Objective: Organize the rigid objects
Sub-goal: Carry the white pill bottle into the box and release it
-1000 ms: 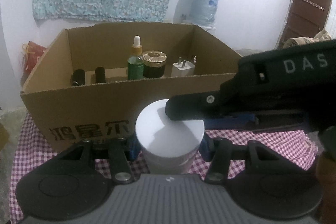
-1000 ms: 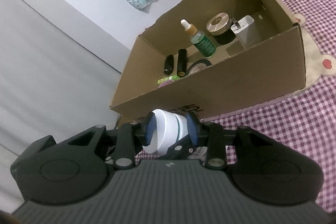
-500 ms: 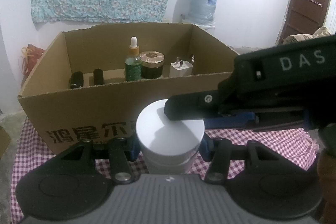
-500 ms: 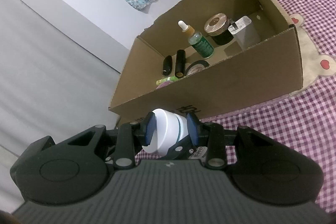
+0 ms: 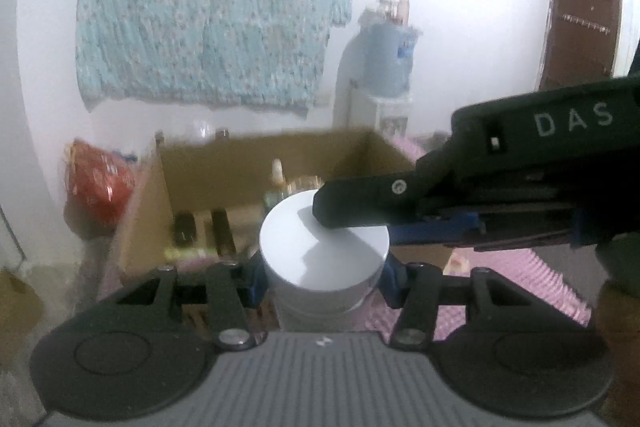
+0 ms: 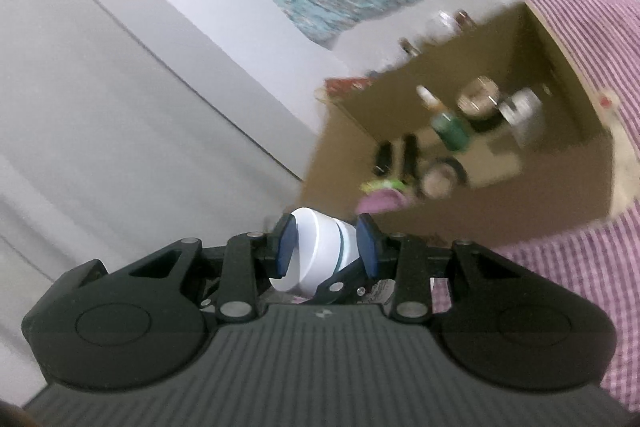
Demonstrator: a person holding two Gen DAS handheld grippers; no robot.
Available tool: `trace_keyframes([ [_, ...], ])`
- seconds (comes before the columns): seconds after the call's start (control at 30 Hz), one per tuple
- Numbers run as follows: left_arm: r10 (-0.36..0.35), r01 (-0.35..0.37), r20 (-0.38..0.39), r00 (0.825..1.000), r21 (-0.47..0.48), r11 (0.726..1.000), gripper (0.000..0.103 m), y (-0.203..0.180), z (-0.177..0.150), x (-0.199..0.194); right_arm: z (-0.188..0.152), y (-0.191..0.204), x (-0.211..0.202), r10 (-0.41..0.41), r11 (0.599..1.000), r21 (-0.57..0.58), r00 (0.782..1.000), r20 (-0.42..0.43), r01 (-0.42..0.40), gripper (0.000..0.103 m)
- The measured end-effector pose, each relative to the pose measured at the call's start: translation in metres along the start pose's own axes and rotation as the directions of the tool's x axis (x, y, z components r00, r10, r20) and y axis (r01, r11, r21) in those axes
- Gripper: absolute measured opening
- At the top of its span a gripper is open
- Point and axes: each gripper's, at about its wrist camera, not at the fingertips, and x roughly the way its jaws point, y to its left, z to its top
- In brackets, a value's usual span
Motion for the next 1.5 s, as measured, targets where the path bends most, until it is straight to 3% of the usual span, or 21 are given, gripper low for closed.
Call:
trace_keyframes([
  [0.27, -0.058, 0.058, 0.086, 0.995, 0.004, 0.998, 0.054, 0.011, 0.059, -0.009, 0.048, 0.047, -0.013, 0.049, 0.989, -0.147, 0.994, 0.1, -0.034, 0.034],
  [0.5, -0.113, 0.113, 0.042, 0.993, 0.02, 0.993, 0.054, -0.005, 0.085, 0.042, 0.088, 0.029, -0.008, -0.008, 0.99, -0.139, 0.99, 0.139, 0.028, 0.035],
  [0.67, -0.121, 0.123, -0.044, 0.992, 0.05, 0.991, 0.054, -0.022, 0.075, 0.089, 0.102, -0.023, 0.01, -0.07, 0.995, -0.065, 0.99, 0.12, 0.079, 0.035],
  [0.93, -0.143, 0.151, -0.197, 0.97, 0.026, 0.988, 0.054, -0.022, 0.046, 0.158, 0.091, -0.106, 0.048, -0.126, 0.99, 0.062, 0.992, 0.029, 0.124, 0.035],
  [1.3, -0.148, 0.161, -0.254, 0.956, 0.03, 0.987, 0.058, -0.024, 0.038, 0.183, 0.078, -0.13, 0.064, -0.152, 0.988, 0.038, 0.988, 0.006, 0.152, 0.032],
  [1.5, -0.135, 0.151, -0.217, 0.967, 0.058, 0.987, 0.079, -0.032, 0.04, 0.173, 0.081, -0.129, 0.056, -0.145, 0.989, 0.04, 0.989, 0.032, 0.144, 0.035],
])
